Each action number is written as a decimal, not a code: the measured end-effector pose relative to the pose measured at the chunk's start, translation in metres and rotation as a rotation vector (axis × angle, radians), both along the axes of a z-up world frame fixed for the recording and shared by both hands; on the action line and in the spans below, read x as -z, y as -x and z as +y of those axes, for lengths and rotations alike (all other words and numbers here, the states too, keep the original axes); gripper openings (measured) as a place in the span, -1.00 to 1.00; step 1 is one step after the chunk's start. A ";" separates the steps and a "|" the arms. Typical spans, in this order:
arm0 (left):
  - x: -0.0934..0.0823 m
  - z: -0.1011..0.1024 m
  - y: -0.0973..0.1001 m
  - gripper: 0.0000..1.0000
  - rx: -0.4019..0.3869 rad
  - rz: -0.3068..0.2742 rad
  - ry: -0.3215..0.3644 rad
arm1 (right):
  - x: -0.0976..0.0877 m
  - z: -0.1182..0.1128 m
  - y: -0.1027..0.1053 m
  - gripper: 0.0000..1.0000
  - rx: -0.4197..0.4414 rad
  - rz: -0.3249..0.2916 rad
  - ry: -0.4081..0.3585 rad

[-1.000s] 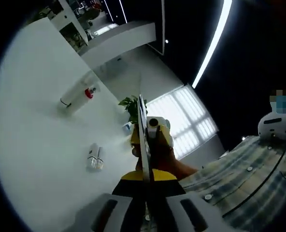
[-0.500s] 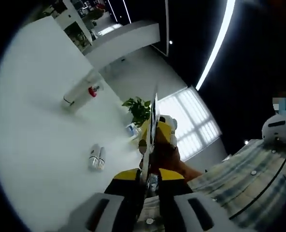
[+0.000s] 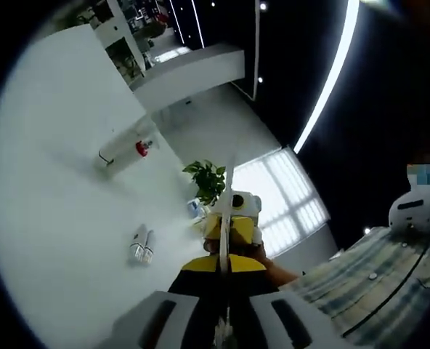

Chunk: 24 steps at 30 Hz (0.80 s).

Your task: Arrange the skincare products in the storage area until every visible bottle or jar stands upright without overlapping.

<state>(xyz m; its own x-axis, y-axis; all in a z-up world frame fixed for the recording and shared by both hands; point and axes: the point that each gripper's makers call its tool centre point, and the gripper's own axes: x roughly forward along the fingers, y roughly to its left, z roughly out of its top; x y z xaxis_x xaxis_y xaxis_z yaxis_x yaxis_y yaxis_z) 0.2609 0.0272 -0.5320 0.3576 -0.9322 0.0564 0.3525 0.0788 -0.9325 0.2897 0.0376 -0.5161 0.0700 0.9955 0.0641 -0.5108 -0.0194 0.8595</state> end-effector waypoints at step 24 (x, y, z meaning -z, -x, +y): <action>0.002 0.006 0.001 -0.96 -0.028 -0.014 -0.008 | 0.003 -0.013 0.009 -0.98 0.059 0.021 -0.025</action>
